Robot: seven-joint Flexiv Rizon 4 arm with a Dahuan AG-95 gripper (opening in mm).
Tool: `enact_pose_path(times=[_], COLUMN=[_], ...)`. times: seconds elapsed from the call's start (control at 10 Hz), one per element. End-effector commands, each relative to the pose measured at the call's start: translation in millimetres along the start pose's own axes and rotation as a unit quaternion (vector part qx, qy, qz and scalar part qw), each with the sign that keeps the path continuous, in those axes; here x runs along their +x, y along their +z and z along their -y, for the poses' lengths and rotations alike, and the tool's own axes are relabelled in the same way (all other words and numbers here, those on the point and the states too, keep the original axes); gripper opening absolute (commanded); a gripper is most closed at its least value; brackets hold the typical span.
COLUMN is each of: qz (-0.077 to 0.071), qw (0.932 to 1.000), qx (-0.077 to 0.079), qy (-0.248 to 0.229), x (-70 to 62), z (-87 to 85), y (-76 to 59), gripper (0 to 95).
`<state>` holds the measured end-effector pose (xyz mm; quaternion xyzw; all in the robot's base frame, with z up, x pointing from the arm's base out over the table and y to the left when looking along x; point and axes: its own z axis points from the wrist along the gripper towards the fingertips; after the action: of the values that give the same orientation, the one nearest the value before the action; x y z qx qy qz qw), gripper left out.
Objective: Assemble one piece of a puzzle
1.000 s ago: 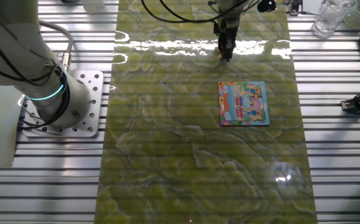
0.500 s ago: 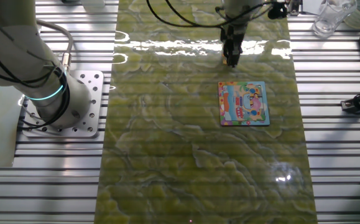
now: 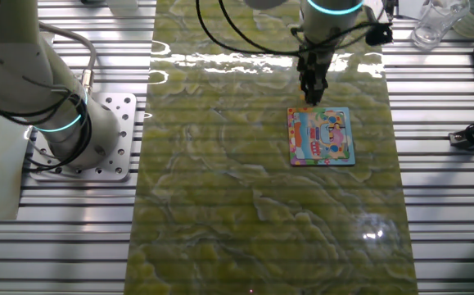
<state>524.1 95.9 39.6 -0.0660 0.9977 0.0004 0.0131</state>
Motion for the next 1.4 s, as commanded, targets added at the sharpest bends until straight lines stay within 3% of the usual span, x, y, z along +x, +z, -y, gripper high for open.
enact_pose_path(times=[0.1, 0.5, 0.8, 1.1, 1.4], qz=[0.002, 0.004, 0.003, 0.001, -0.003], qw=[1.0000, 1.0000, 1.0000, 0.9999, 0.9999], qx=[0.000, 0.001, 0.002, 0.006, 0.003], qy=[0.001, 0.002, 0.007, 0.013, 0.013], x=[0.4, 0.5, -9.1, -18.0, -18.3], z=[11.8, 47.4, 61.8, 67.2, 67.0], y=[-0.4, 1.1, 5.2, 4.6, 4.2], gripper=[38.0, 38.0, 38.0, 38.0, 38.0])
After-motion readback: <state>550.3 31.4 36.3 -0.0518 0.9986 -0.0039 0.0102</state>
